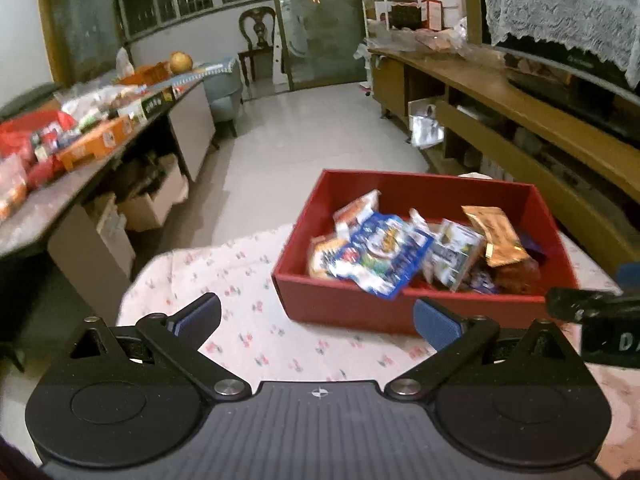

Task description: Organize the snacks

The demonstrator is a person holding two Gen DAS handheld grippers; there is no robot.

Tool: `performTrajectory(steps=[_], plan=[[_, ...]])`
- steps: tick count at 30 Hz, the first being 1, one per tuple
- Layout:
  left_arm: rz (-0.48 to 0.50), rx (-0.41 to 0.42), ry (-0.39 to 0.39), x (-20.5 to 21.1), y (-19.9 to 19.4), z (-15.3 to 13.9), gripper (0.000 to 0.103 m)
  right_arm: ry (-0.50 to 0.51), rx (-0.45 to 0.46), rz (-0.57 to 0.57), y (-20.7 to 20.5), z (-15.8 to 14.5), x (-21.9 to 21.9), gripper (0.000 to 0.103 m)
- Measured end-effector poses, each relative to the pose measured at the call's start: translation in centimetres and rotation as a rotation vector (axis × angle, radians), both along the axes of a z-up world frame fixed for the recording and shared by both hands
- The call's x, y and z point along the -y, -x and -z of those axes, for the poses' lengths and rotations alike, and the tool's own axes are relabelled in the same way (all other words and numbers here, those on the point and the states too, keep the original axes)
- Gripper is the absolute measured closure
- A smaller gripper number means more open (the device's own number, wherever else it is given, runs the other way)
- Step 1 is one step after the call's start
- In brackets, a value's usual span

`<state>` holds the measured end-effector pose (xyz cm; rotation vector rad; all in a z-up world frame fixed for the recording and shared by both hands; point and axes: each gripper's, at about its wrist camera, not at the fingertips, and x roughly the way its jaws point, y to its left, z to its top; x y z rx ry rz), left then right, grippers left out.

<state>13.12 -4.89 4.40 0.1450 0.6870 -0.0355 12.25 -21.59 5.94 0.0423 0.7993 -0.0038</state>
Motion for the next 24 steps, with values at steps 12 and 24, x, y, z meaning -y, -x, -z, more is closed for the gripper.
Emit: performTrajectory(steps=[12, 24], plan=[[0.017, -0.028, 0.089, -1.0, 4.5, -0.1, 0.0, -0.051, -0.01, -0.001, 4.9, 0.3, -0.2, 0.012], [0.016, -0.013, 0.079, -0.9, 6.7, -0.3, 0.0, -0.067, -0.001, 0.0, 7.3, 0.0, -0.2, 0.012]])
